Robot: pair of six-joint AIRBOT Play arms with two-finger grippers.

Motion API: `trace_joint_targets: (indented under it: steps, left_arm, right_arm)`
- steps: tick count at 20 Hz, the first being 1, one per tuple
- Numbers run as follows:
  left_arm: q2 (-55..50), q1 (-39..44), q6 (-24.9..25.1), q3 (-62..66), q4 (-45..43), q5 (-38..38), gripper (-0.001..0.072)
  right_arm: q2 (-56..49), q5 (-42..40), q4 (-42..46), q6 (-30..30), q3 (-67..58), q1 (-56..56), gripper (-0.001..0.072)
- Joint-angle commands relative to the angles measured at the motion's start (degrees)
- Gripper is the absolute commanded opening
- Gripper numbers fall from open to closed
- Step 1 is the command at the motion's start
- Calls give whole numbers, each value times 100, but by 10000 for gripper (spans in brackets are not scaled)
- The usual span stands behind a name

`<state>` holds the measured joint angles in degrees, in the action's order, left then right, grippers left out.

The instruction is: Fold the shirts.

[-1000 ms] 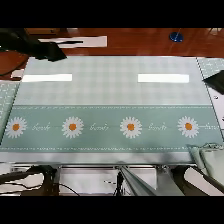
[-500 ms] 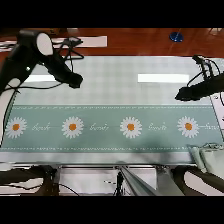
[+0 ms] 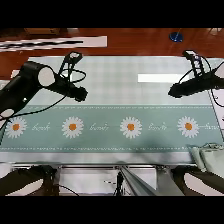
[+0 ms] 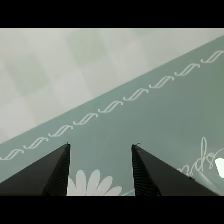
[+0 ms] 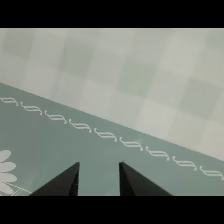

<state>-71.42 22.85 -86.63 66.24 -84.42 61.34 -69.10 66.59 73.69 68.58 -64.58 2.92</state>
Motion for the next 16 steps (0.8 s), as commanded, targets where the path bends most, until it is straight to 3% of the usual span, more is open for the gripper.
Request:
trace_joint_targets:
  steps: [1,4,16]
  left_arm:
    - [120,26,-24,-157,42,-713,449]
    - [120,28,-22,-157,44,-1060,449]
    - [120,28,-20,-160,44,-1058,449]
  right_arm:
    - [-2,-240,76,-7,-4,-35,348]
    - [-2,-232,39,-7,-4,-35,348]
    - [-2,-240,-24,-9,-4,-35,347]
